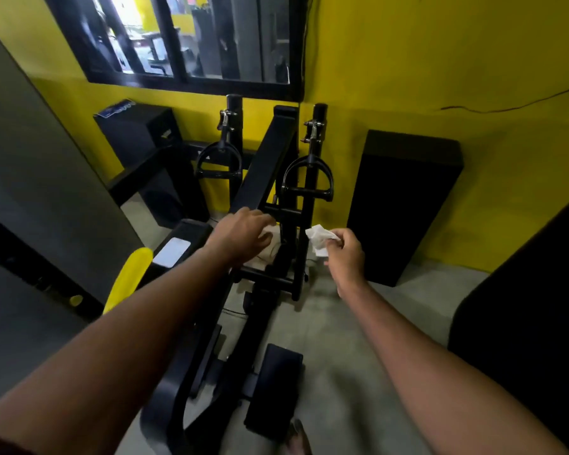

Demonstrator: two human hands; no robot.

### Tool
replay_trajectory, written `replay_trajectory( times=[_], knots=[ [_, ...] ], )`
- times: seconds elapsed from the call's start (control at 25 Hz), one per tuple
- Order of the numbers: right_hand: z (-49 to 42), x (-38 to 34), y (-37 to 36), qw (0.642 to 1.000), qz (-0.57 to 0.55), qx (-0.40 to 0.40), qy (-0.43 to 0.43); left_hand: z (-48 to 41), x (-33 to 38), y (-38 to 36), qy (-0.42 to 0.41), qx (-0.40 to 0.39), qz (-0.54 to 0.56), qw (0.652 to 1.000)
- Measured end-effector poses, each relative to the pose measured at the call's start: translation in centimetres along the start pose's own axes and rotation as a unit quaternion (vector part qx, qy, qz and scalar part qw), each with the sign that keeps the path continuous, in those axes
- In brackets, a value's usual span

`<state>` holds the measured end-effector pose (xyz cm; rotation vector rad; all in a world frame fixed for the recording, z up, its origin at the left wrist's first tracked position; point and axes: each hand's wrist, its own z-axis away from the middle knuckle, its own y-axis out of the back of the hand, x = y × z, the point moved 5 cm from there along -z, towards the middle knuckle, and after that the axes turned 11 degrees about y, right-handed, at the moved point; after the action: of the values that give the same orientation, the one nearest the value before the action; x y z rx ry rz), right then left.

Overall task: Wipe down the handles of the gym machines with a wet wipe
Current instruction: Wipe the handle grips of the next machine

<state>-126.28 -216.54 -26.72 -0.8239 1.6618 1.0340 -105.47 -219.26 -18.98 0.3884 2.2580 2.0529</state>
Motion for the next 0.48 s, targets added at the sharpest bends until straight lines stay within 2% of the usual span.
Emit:
replay_trajectory(
  times=[0.28, 0.48],
  knots=[
    [-6.6, 2.6, -4.0, 0.999, 0.007, 0.034, -0.031, -12.0, -0.3, -2.7, -0.088, -0.065, -0.071, 0.991],
    [-11.4, 3.6, -7.5, 0.997, 0.006, 0.082, -0.009, -20.1, -0.8, -4.3, -0.136, -0.068, -0.110, 0.982]
  ],
)
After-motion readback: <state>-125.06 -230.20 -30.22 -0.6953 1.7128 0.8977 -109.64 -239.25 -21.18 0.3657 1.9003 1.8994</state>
